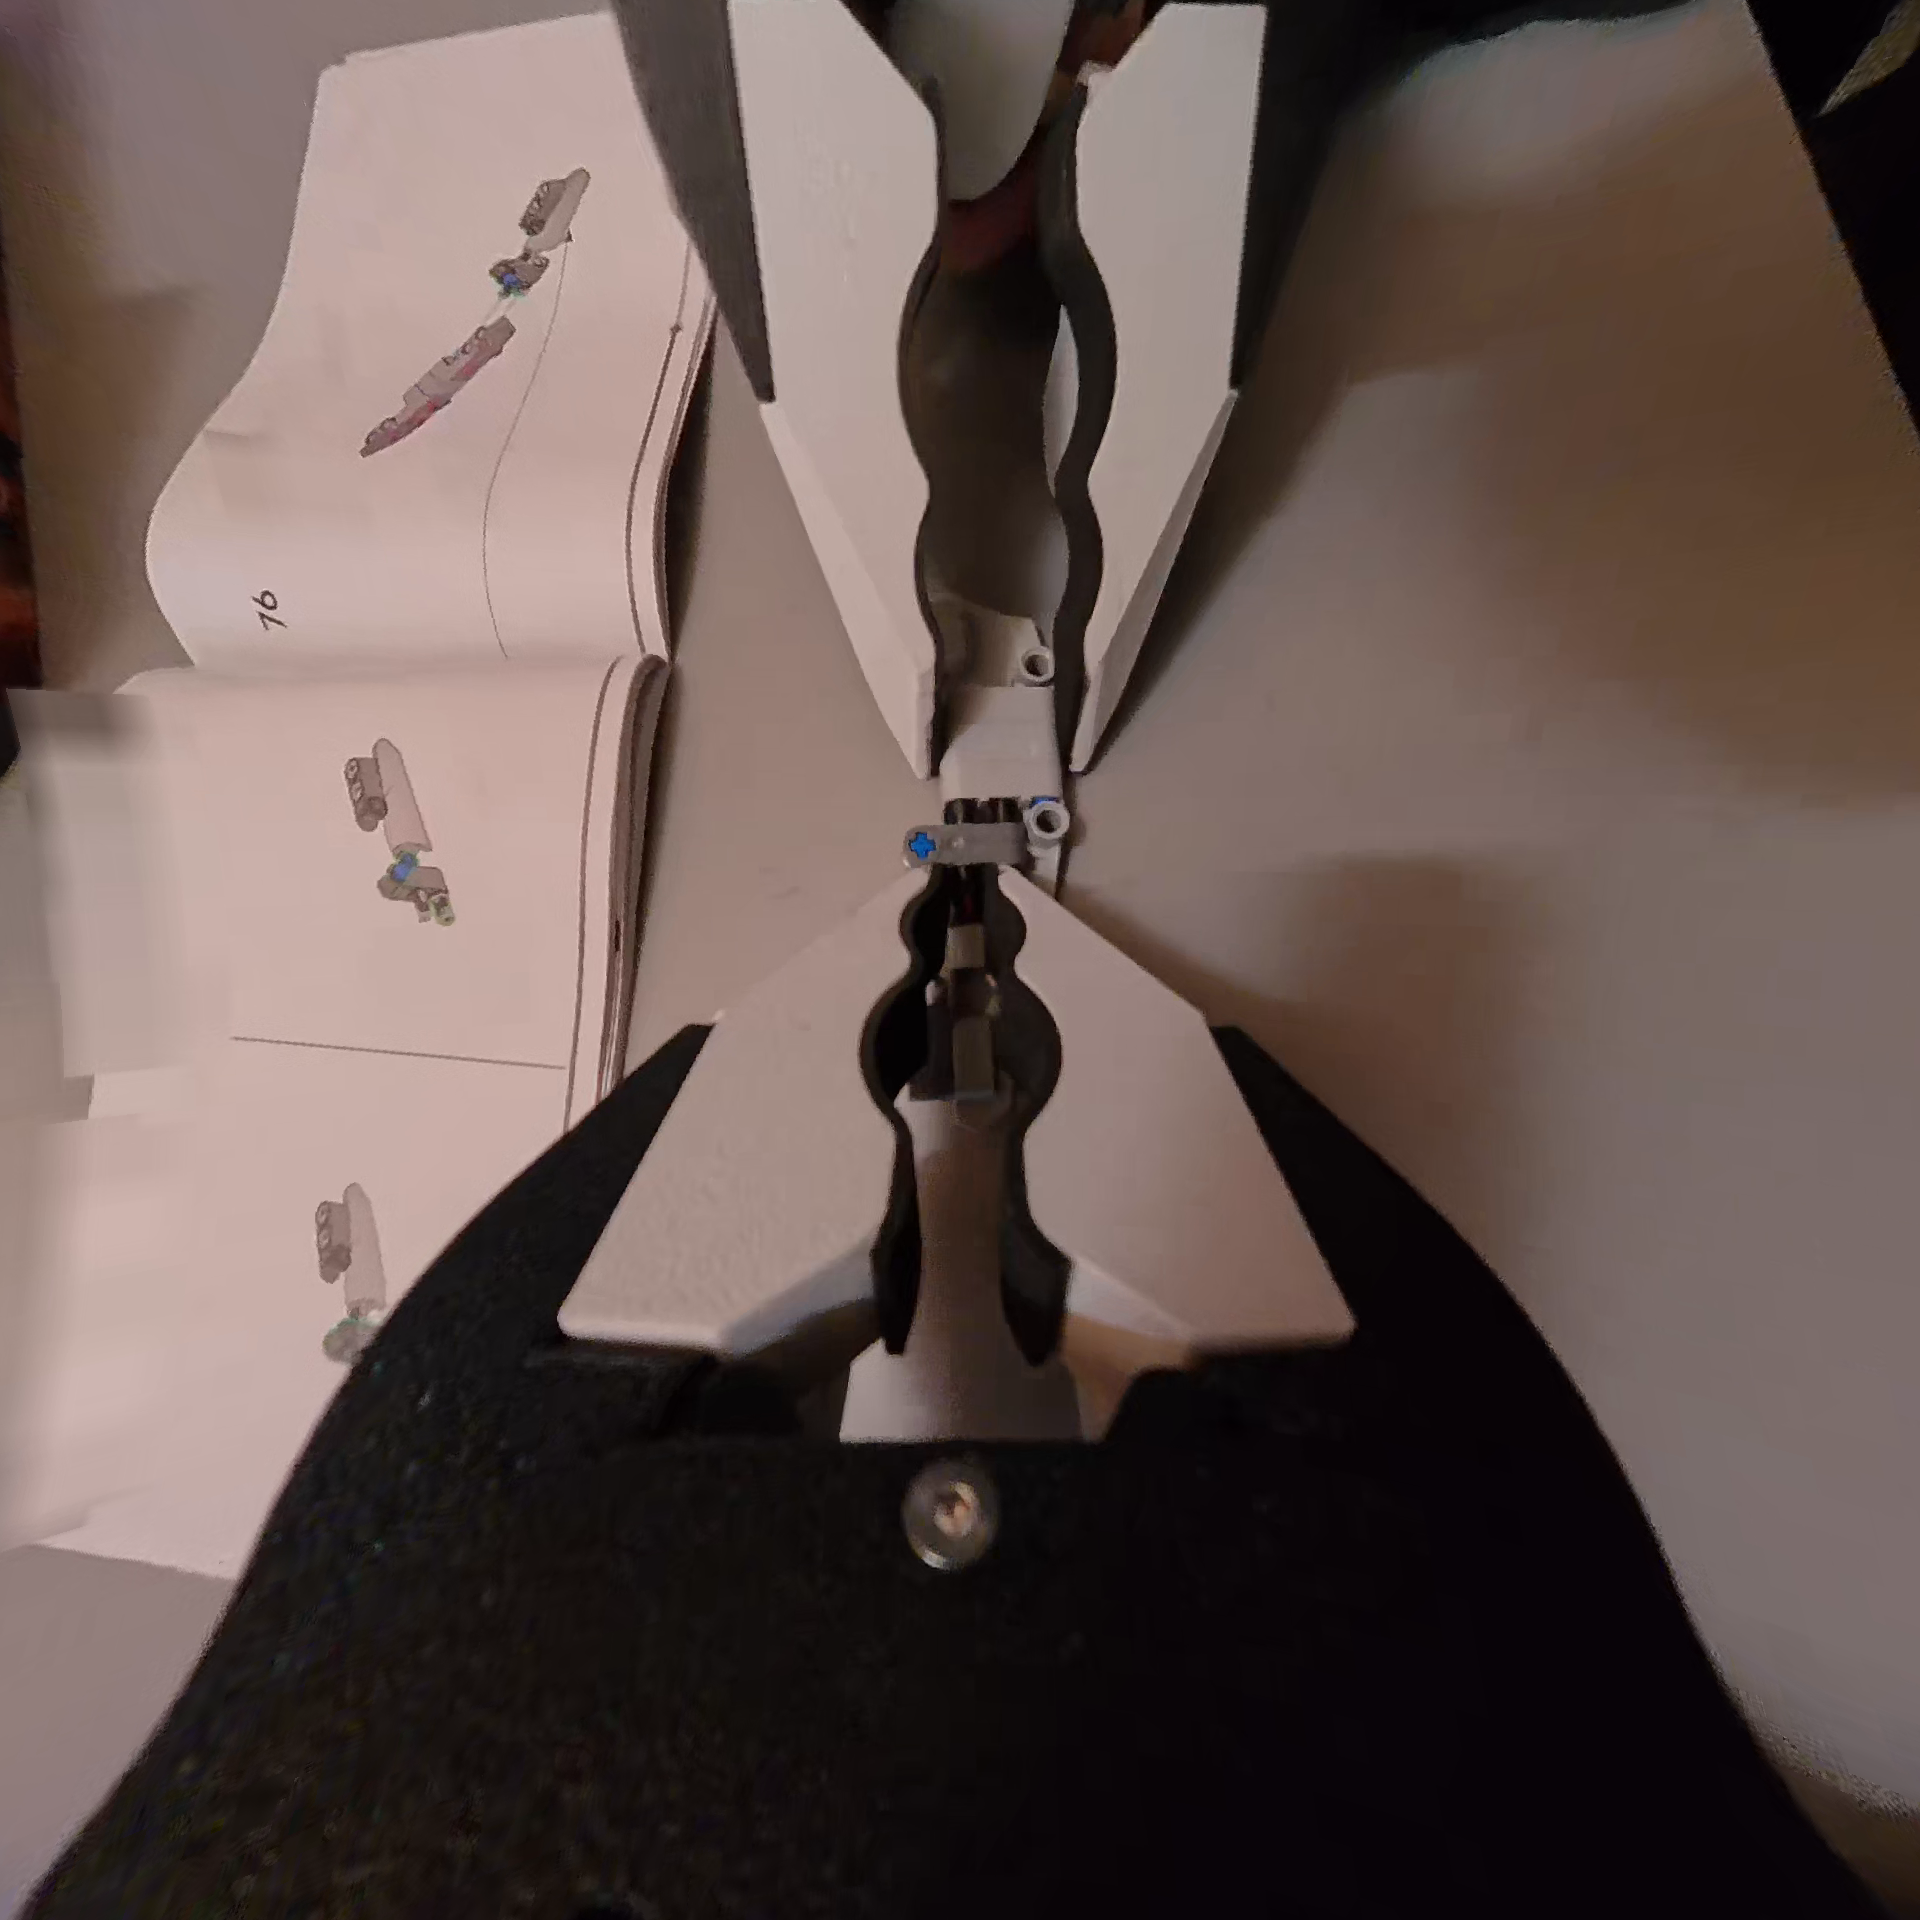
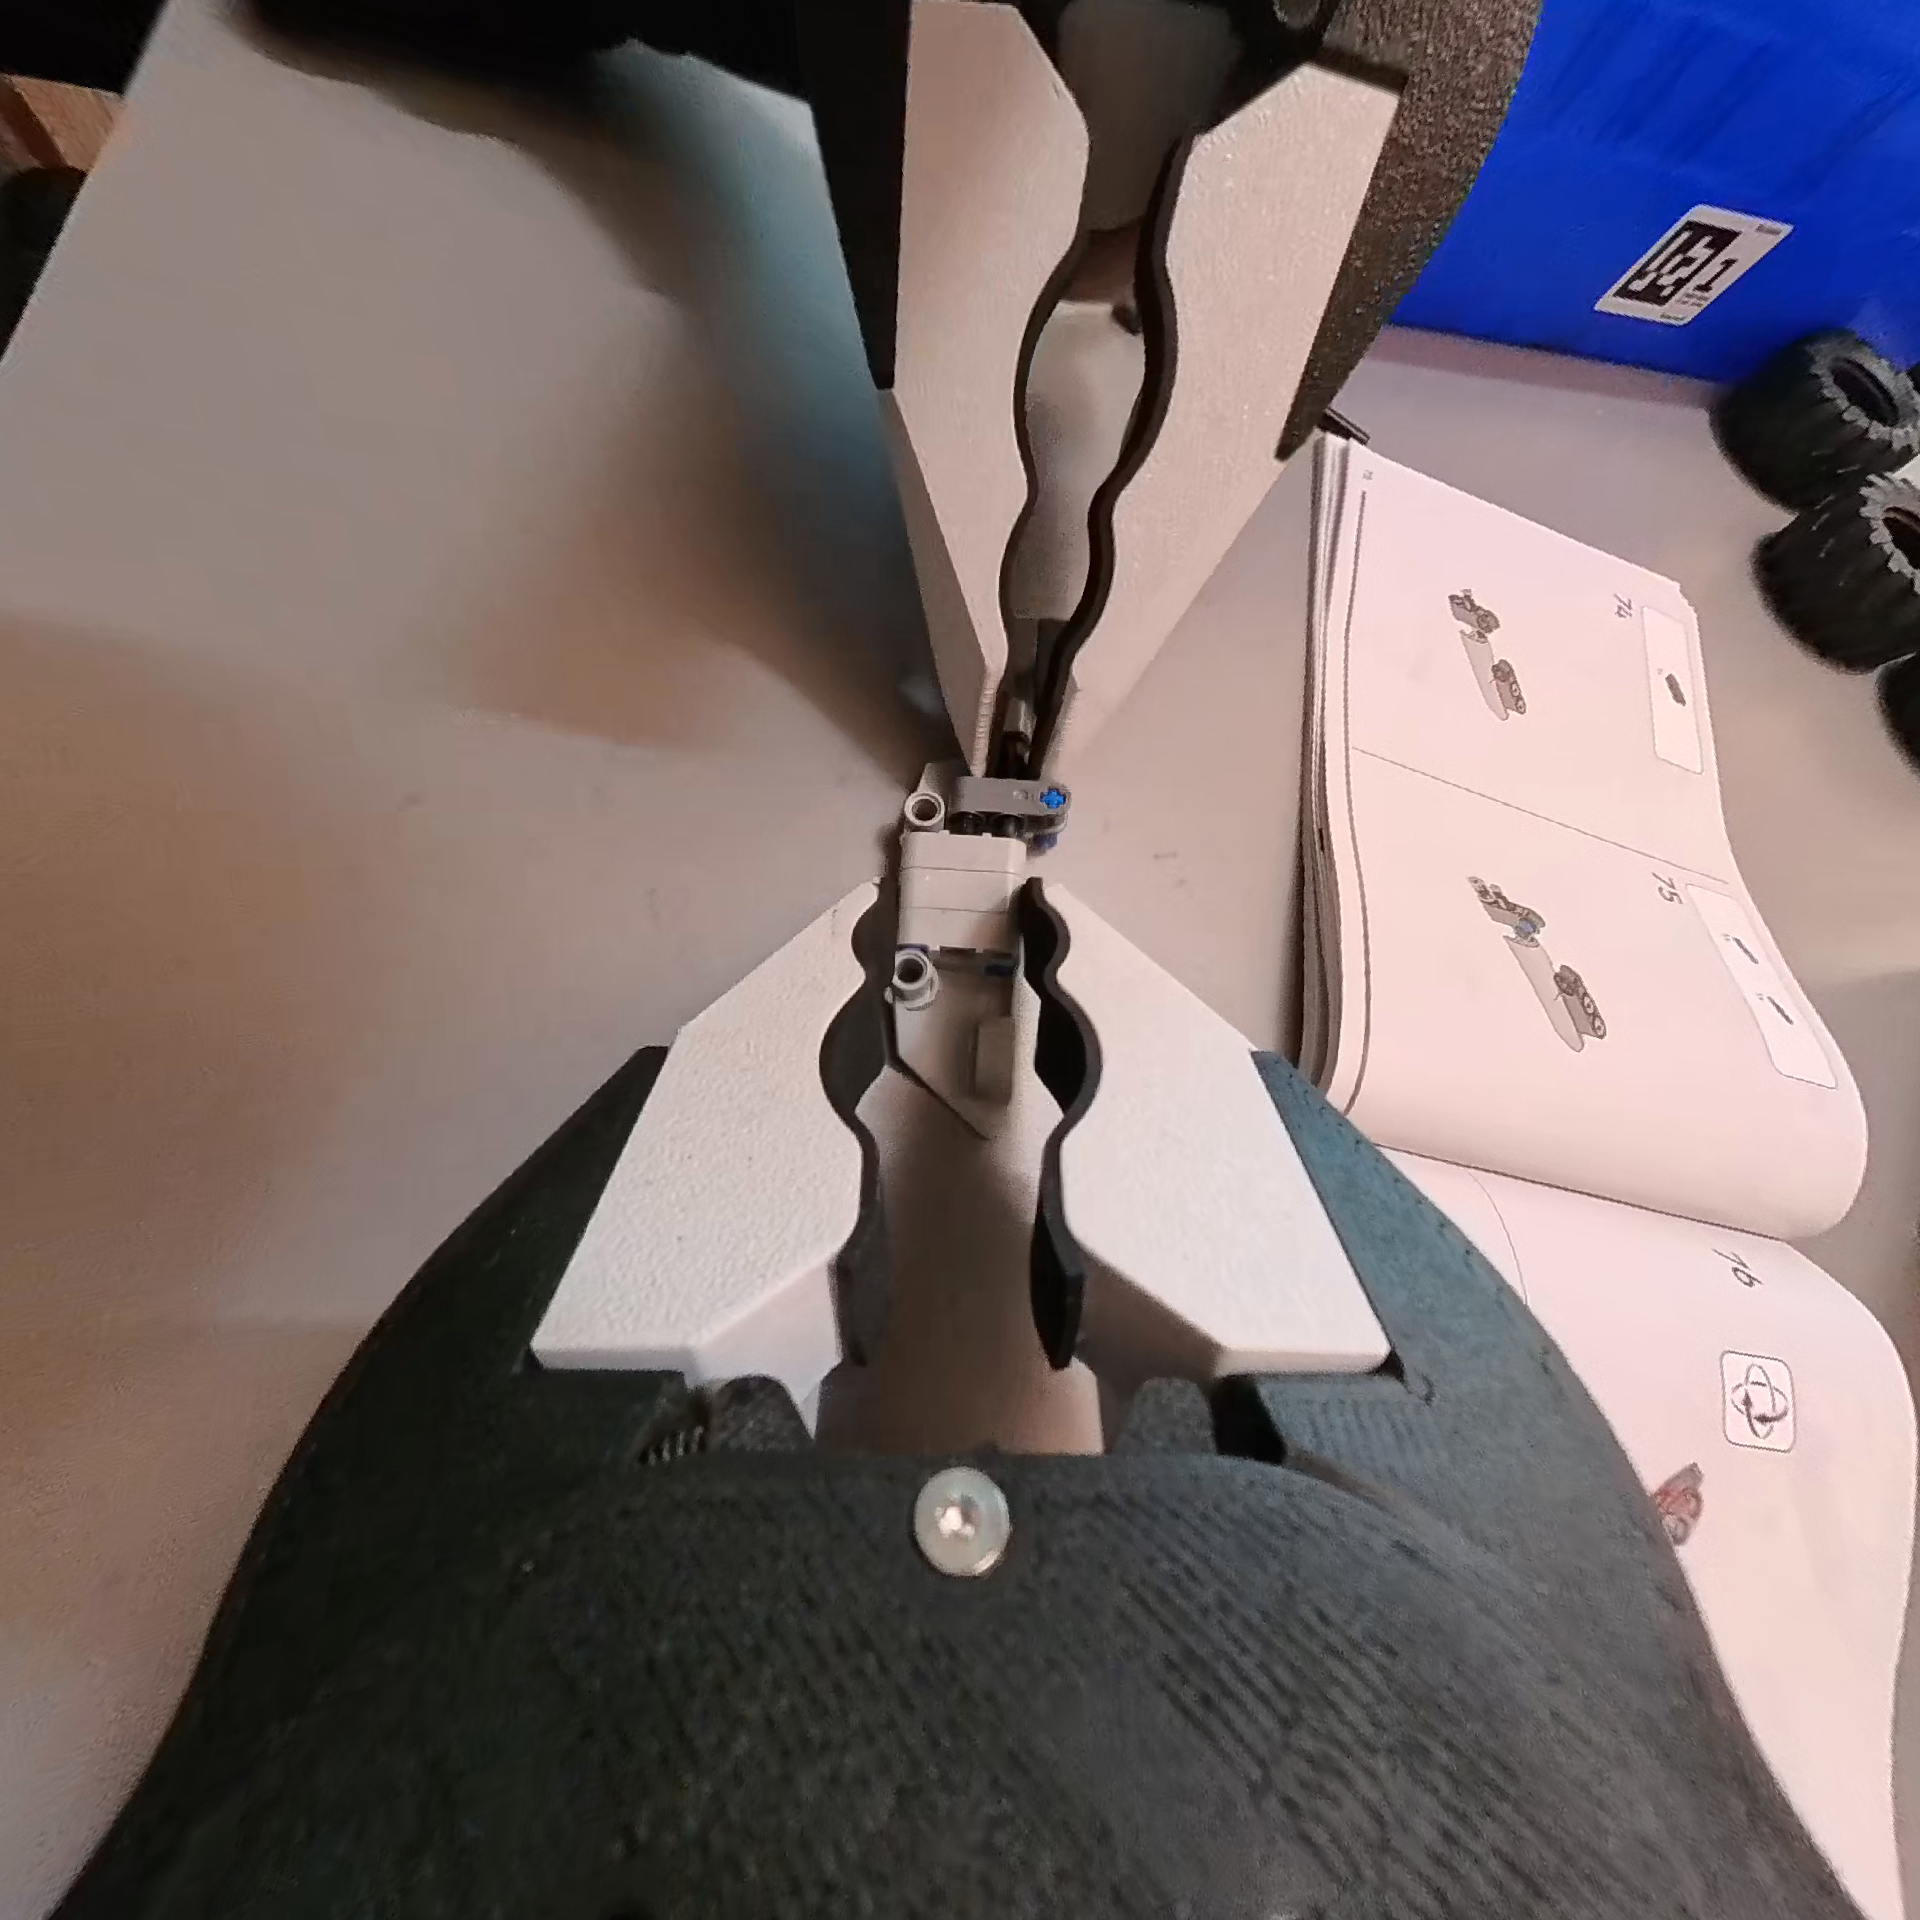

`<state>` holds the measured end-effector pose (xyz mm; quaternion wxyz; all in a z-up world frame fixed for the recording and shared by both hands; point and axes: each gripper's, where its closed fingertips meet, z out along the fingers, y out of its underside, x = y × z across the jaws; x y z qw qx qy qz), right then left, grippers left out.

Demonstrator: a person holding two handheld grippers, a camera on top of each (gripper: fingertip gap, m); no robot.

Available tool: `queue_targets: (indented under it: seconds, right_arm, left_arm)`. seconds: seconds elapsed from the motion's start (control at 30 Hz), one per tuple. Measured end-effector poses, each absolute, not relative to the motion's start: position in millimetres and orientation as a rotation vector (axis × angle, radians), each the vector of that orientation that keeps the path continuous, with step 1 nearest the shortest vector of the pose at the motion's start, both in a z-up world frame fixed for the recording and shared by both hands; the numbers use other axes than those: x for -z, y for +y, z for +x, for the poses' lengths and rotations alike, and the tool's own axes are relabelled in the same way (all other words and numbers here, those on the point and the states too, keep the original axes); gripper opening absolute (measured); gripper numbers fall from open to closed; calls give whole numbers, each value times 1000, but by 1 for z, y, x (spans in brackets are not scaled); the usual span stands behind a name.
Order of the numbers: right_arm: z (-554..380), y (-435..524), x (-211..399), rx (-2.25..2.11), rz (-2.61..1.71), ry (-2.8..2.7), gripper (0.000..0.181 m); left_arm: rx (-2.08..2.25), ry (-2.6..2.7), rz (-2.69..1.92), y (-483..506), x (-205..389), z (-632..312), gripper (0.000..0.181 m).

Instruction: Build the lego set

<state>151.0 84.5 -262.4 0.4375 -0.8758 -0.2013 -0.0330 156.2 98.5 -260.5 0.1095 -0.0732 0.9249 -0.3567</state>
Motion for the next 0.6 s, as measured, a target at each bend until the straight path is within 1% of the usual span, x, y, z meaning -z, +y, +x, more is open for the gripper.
queue_targets:
  seconds: [0.07,0.13,0.17,0.23,0.27,0.33,0.37,0.43,0.5,0.6]
  right_arm:
    - [152,84,262,89,-2173,-500,23]
    - [157,82,255,115,-2138,-451,32]
    - [157,78,251,94,-2121,-430,29]
    - [158,71,244,53,-2088,-408,8]
    - [159,70,242,42,-2074,-408,1]
    - [159,71,241,32,-2063,-419,1]
    - [159,71,244,30,-2081,-427,5]
    - [161,69,256,50,-2152,-461,7]
    - [159,71,259,79,-2160,-495,0]
    - [156,72,258,73,-2146,-513,0]
  left_arm:
    - [1134,2712,-254,98,260,157,3]
    - [1180,2692,-261,99,260,156,3]
    - [1195,2688,-259,100,260,155,3]
    - [1218,2690,-240,102,260,152,3]
    - [1226,2689,-228,103,260,152,3]
    - [1252,2693,-217,103,260,153,3]
    - [1264,2696,-216,103,260,153,3]
    - [1274,2694,-210,103,260,153,3]
    - [1268,2686,-189,102,260,152,3]
    - [1268,2684,-183,101,260,152,3]
